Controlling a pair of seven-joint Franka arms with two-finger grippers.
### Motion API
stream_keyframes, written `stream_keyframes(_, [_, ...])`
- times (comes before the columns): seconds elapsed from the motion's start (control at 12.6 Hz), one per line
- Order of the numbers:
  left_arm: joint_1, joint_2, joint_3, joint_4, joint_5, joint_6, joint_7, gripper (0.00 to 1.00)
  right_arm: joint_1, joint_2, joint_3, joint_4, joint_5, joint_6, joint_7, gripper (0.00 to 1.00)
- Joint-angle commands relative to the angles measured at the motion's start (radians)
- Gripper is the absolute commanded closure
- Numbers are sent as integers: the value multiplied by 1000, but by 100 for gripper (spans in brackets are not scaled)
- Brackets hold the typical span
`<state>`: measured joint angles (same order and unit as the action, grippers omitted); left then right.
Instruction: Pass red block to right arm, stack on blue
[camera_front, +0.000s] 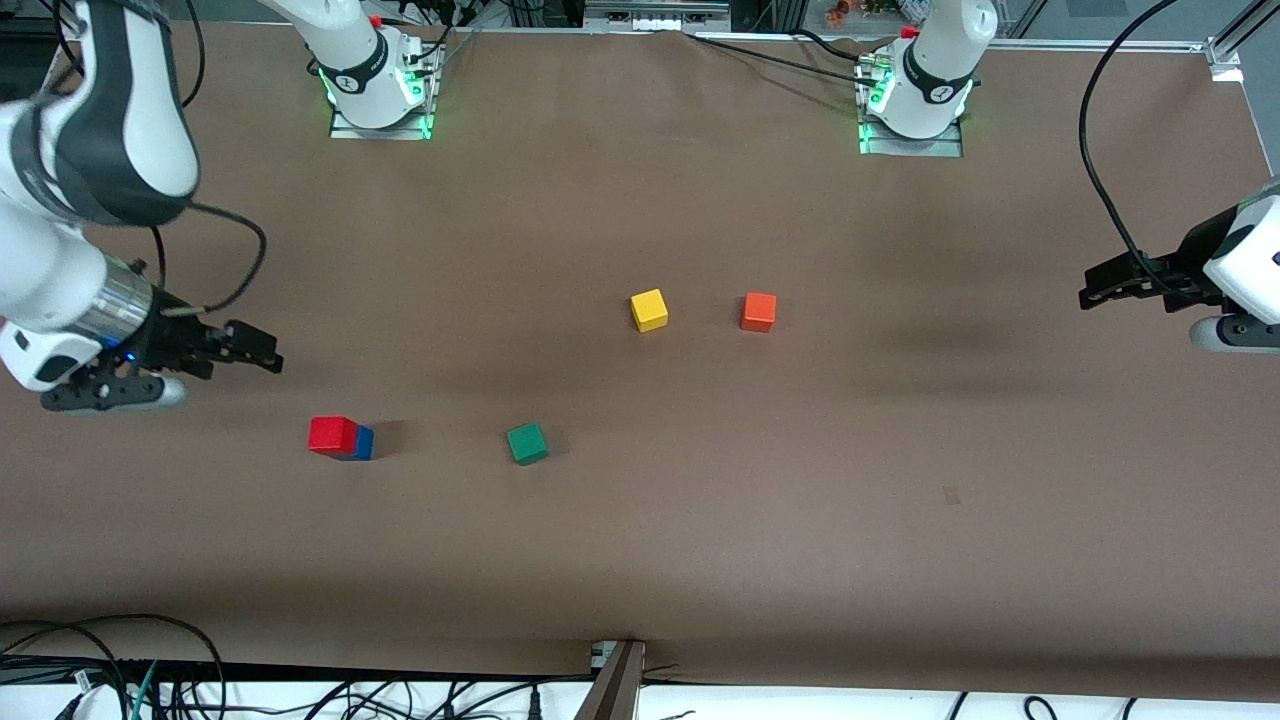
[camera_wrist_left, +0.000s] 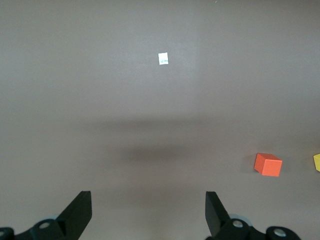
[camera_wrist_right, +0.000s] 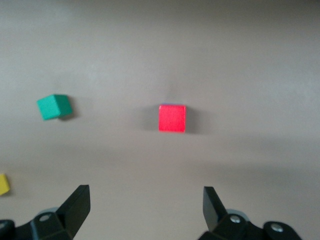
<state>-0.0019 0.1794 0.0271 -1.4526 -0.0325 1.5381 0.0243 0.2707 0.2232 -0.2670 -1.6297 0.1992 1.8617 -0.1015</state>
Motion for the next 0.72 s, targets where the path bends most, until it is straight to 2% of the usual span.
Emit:
stream_keyframes(0.0, [3, 6, -4, 18, 19, -3, -6, 0, 1, -25, -20, 66, -20, -167, 23, 0])
stream_keyframes(0.16, [3, 6, -4, 18, 19, -3, -6, 0, 1, -36, -32, 82, -21, -248, 35, 0])
stream_keyframes(0.32, [3, 6, -4, 18, 19, -3, -6, 0, 2, -86, -29, 56, -76, -260, 40, 0])
stream_keyframes(0.64, [5, 6, -4, 18, 19, -3, -6, 0, -28, -223, -14, -103, -87, -208, 59, 0])
